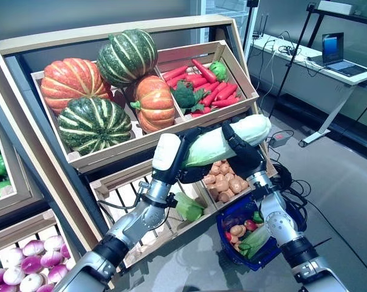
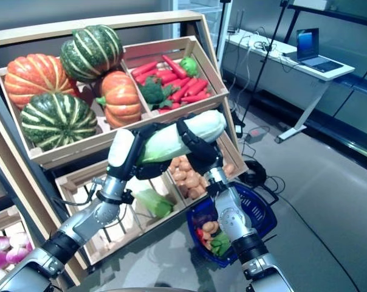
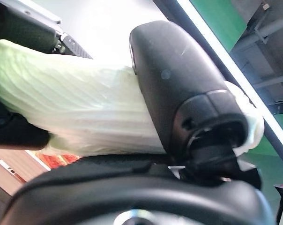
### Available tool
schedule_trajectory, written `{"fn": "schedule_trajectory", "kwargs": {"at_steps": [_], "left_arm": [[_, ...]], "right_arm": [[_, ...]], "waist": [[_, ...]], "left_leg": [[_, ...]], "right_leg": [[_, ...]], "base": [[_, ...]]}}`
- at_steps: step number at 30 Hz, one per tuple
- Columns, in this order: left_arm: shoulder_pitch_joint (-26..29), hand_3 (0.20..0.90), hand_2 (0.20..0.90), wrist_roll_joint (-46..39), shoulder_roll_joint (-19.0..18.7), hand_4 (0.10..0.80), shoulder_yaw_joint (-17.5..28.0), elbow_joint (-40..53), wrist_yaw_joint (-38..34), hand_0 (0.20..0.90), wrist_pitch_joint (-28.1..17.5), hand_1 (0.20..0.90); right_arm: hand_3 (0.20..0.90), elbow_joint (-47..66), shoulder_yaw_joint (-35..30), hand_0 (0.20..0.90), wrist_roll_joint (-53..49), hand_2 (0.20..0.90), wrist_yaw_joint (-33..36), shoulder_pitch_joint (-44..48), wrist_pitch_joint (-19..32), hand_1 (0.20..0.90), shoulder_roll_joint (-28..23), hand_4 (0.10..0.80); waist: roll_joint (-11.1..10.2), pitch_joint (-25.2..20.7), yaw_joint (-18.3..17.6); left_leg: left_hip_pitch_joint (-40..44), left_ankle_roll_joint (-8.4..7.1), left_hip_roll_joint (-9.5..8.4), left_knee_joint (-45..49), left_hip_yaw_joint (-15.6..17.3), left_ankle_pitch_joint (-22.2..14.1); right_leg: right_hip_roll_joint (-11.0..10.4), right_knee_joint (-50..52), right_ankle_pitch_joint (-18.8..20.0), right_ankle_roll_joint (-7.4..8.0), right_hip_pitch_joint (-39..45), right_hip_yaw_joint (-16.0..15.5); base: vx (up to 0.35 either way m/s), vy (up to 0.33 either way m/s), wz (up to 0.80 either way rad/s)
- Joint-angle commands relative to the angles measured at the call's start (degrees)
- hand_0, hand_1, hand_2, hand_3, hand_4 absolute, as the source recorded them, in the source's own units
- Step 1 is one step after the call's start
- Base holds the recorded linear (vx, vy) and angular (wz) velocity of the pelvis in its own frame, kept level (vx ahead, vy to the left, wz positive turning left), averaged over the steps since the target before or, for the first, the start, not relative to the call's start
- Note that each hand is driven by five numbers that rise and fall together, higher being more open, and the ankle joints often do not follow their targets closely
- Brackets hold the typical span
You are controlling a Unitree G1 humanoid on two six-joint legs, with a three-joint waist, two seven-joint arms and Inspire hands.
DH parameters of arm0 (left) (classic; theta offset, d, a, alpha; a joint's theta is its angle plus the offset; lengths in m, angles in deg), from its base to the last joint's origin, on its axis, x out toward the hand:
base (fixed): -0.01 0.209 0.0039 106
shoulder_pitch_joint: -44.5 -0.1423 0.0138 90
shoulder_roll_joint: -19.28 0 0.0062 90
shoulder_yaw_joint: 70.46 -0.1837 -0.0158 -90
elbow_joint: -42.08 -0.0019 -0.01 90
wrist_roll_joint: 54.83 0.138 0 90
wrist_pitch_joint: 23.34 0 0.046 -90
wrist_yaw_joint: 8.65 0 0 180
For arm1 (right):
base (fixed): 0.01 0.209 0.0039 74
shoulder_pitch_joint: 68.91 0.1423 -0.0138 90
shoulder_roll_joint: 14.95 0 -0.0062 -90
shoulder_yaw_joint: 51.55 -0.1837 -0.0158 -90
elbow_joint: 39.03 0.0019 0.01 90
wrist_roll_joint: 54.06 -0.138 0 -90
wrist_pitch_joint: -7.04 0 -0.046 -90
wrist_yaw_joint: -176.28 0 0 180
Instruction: Put vegetables into the basket
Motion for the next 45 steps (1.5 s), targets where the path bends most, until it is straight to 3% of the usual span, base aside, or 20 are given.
{"fn": "schedule_trajectory", "kwargs": {"at_steps": [1,12,24,32,45], "left_arm": [[2.2,0.9,0.9,-1.9,-0.4,0.8,-3.3,-8.7,2.8,0.9,1.0,0.9],[0.4,0.9,0.9,-0.1,1.7,0.8,0.9,-24.3,-0.9,0.9,6.7,0.9],[-2.3,0.9,0.9,-5.0,1.2,0.8,9.0,-31.5,-4.2,0.9,9.9,0.9],[-3.7,0.9,0.9,-13.4,2.5,0.8,14.0,-33.5,-1.7,0.9,12.4,0.9],[-4.8,0.9,0.9,-27.6,6.5,0.8,17.0,-35.2,4.9,0.9,18.9,0.9]], "right_arm": [[0.3,9.3,-7.5,0.3,-1.6,0.3,-3.1,13.8,10.3,0.3,3.7,0.4],[0.3,7.4,-10.8,0.3,1.4,0.3,-1.1,11.1,11.1,0.3,1.2,0.4],[0.3,1.3,-16.7,0.3,4.9,0.3,0.3,4.6,11.4,0.3,-4.9,0.4],[0.3,-2.1,-19.6,0.3,6.3,0.3,2.1,1.8,12.0,0.3,-6.8,0.4],[0.3,-1.2,-19.3,0.3,11.5,0.3,6.2,0.2,14.7,0.3,-6.6,0.4]], "waist": [[-2.1,-2.4,-0.5],[-2.3,-2.3,-1.8],[-2.6,-1.7,-3.1],[-2.5,-1.6,-3.7],[-2.3,-1.1,-4.3]], "left_leg": [[-1.5,-0.13,0.54,0.1,1.2,-1.4],[-1.6,-0.34,1.08,0.1,2.3,-0.8],[-1.4,-0.52,1.54,0.1,3.6,-0.5],[-1.1,-0.49,1.62,0.1,3.8,-0.6],[-1.0,-0.38,1.6,0.1,4.0,-0.5]], "right_leg": [[-2.3,0.3,-0.6,-0.7,1.9,-0.4],[-2.1,0.1,0.1,-0.47,1.2,0.6],[-1.8,0.1,0.5,-0.45,0.6,1.7],[-1.6,0.1,0.4,-0.54,0.8,2.2],[-1.7,0.1,0.5,-0.49,0.7,2.6]], "base": [[0.0,0.0,0.0],[-0.002,0.002,-0.04],[0.01,-0.008,-0.05],[0.014,-0.008,-0.04],[0.002,0.0,0.0]]}}
